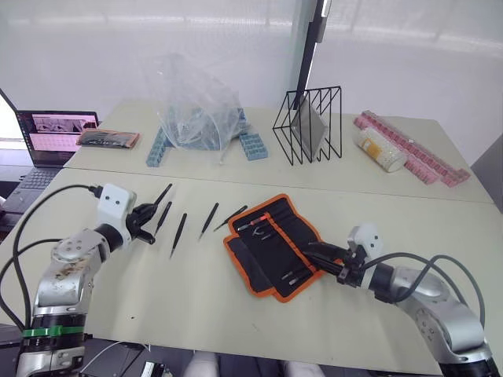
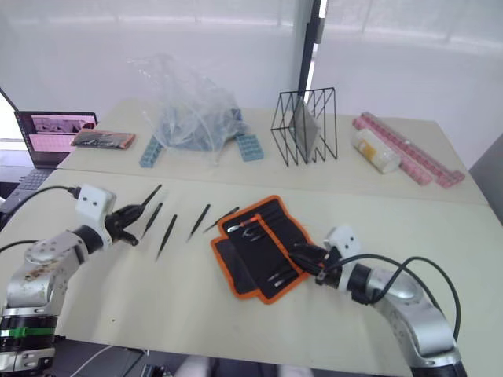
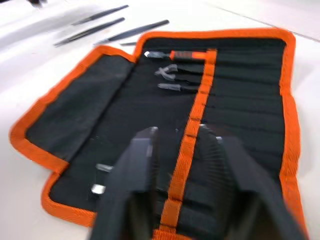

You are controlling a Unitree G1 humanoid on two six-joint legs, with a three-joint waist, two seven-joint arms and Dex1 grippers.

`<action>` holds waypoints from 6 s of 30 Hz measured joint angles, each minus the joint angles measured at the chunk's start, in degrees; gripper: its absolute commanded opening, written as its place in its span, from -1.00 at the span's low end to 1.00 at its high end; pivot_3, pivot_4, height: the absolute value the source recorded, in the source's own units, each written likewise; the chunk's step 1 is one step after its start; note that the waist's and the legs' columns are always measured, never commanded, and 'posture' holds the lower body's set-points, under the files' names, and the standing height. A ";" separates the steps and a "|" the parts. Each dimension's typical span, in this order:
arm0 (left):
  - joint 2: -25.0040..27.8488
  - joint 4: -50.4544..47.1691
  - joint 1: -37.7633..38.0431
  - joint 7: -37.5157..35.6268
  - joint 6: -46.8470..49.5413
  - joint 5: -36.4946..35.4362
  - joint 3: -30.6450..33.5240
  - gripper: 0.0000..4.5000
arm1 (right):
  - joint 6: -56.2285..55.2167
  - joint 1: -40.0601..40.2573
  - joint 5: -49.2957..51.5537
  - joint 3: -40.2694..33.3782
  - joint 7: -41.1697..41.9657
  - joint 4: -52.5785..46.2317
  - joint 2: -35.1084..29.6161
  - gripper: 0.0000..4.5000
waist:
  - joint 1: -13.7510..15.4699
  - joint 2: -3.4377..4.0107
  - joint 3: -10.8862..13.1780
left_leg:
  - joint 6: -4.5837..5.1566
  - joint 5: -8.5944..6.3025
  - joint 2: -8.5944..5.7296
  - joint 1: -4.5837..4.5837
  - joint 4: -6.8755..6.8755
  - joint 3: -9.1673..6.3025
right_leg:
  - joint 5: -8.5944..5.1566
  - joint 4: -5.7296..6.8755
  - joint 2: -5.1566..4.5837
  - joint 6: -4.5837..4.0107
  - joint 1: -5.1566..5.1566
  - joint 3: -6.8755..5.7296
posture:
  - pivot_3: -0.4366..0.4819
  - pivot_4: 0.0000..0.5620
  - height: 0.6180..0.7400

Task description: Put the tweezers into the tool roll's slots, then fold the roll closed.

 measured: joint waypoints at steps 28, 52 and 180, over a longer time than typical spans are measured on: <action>-2.63 -19.53 -19.76 -5.16 41.53 -9.70 -30.54 -1.00 | 1.04 2.31 -12.27 5.97 -14.09 0.54 8.53 -0.99 | -1.12 -0.13 0.03 | -0.02 0.01 0.03 0.54 0.04 0.00 | -0.06 -0.05 0.09 0.14 0.61 0.04 | -0.05 -0.47 0.67; -4.30 -10.16 -24.35 -5.59 38.59 -5.17 -39.09 -1.00 | 9.16 4.90 -17.53 10.60 -20.23 -10.09 8.69 -0.99 | -1.28 -0.25 -0.02 | -0.01 0.01 0.03 0.54 0.02 -0.02 | -0.08 -0.06 0.10 0.14 0.61 0.02 | -0.05 -0.47 0.67; 0.24 -12.79 37.74 -21.94 0.73 -5.45 30.92 0.99 | 18.84 5.47 -17.12 11.77 -17.15 -13.80 4.97 -1.00 | 0.36 -1.37 -1.17 | -0.13 -0.13 0.18 1.12 -0.22 0.10 | -0.48 -0.59 -0.20 -0.48 0.81 -0.06 | -0.05 -0.47 0.67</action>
